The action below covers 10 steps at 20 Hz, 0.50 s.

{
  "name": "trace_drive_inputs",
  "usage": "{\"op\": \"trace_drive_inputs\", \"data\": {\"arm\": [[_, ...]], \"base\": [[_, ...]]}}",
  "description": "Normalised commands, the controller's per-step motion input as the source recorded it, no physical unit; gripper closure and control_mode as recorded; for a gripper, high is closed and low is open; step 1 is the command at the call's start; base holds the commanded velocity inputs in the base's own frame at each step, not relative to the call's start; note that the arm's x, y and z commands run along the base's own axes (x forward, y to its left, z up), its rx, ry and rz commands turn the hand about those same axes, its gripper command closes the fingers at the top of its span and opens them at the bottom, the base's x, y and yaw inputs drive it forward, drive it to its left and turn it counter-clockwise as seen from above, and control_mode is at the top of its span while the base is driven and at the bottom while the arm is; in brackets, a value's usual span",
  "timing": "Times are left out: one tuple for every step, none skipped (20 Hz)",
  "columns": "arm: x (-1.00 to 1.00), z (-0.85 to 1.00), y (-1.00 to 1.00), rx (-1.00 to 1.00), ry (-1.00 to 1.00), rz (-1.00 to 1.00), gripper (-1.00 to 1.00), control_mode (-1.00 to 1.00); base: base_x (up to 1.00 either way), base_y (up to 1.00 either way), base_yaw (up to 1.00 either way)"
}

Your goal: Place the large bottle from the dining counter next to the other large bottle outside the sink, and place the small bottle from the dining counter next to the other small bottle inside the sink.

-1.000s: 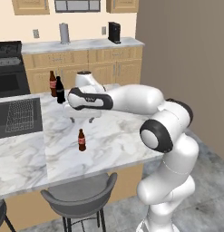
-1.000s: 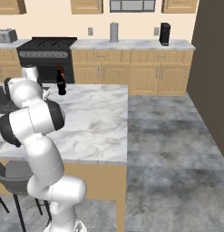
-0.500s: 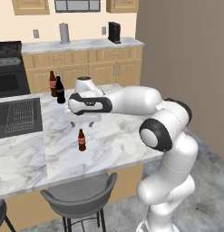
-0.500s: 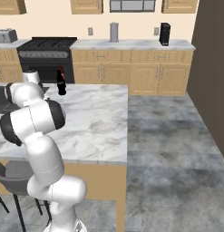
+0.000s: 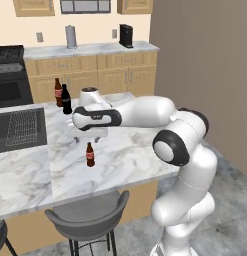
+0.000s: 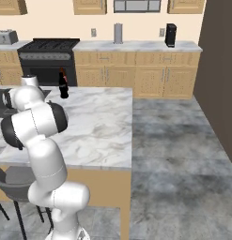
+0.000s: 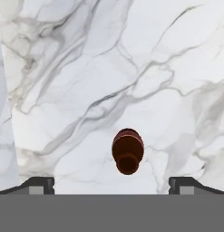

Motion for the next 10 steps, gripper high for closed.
{"op": "trace_drive_inputs", "data": {"arm": [[0.06,0.00,0.15,0.00,0.00,0.00,-1.00,-1.00],[0.06,0.00,0.04,0.00,0.00,0.00,-1.00,-1.00],[0.04,0.00,0.00,0.00,0.00,0.00,-1.00,-1.00],[0.00,0.00,0.00,0.00,0.00,0.00,-1.00,-1.00],[0.00,0.00,0.00,0.00,0.00,0.00,-1.00,-1.00],[0.00,0.00,0.00,0.00,0.00,0.00,-1.00,-1.00],[0.00,0.00,-0.03,0.00,0.00,0.00,-1.00,-1.00],[0.00,0.00,-0.11,0.00,0.00,0.00,-1.00,-1.00],[0.00,0.00,-0.19,0.00,0.00,0.00,-1.00,-1.00],[0.00,0.00,-0.28,0.00,0.00,0.00,-1.00,-1.00]], "base": [[0.00,0.00,0.00],[0.00,0.00,0.00],[0.00,0.00,0.00],[0.00,0.00,0.00],[0.00,0.00,0.00],[0.00,0.00,0.00],[0.00,0.00,0.00],[0.00,0.00,0.00],[0.00,0.00,0.00],[0.00,0.00,0.00]]}}
